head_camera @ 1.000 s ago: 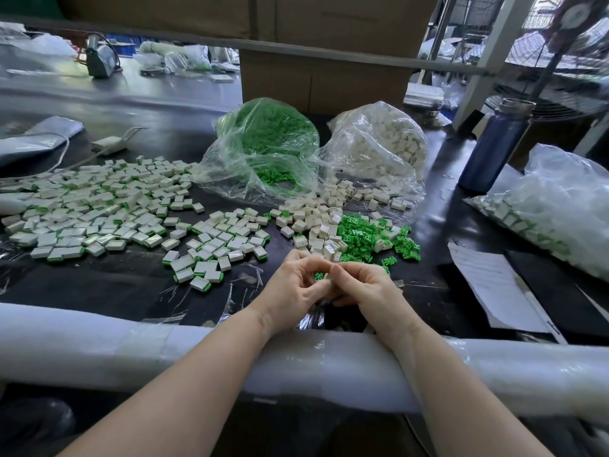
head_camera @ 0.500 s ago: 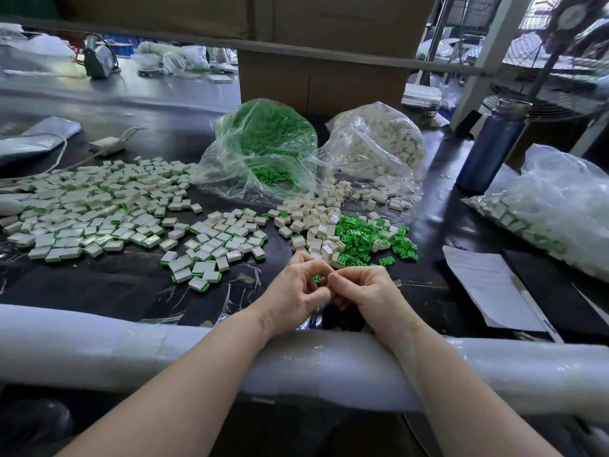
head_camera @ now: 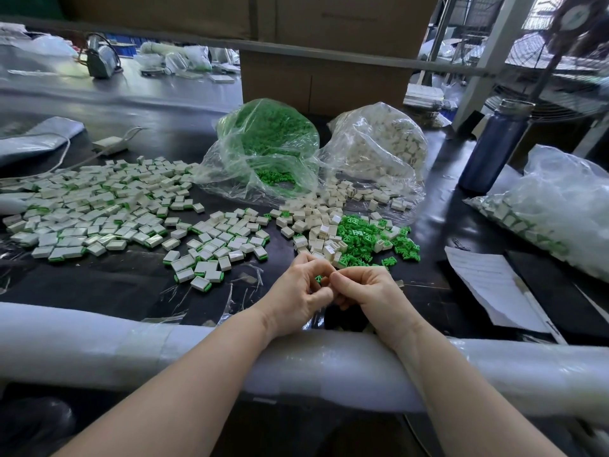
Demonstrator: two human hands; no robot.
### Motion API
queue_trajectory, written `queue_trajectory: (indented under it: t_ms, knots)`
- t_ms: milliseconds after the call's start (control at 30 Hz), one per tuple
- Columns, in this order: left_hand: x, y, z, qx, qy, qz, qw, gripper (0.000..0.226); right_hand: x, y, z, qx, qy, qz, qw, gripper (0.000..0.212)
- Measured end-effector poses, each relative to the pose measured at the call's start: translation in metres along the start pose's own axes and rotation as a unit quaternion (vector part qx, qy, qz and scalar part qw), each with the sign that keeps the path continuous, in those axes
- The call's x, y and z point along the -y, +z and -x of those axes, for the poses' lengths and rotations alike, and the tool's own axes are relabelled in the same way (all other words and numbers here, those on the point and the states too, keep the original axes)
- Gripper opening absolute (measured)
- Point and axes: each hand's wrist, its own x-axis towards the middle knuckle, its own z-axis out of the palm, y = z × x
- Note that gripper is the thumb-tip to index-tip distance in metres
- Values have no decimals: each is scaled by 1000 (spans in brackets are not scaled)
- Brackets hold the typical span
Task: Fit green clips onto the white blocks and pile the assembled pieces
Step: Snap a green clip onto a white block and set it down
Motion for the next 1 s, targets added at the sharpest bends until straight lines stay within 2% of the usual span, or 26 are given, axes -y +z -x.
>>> queue_trajectory:
  t_ms: [400, 567, 700, 767, 1000]
  knots:
    - [-2, 0, 1, 10, 1, -9, 1000, 18, 1, 1, 1, -21, -5, 11, 1000, 16]
    - [0, -1, 1, -17, 0, -1, 1000, 5, 1, 4, 0, -18, -29, 26, 999, 23]
    - [1, -2, 1, -60, -8, -2, 998, 8, 0, 4, 0, -56, -45, -3, 997, 19]
    - [1, -3, 1, -67, -11, -4, 998, 8, -1, 2, 0, -81, -64, 16, 995, 11]
    - [3, -2, 0, -58, -15, -33, 998, 12, 2, 3, 3, -121, -104, 120, 980, 9]
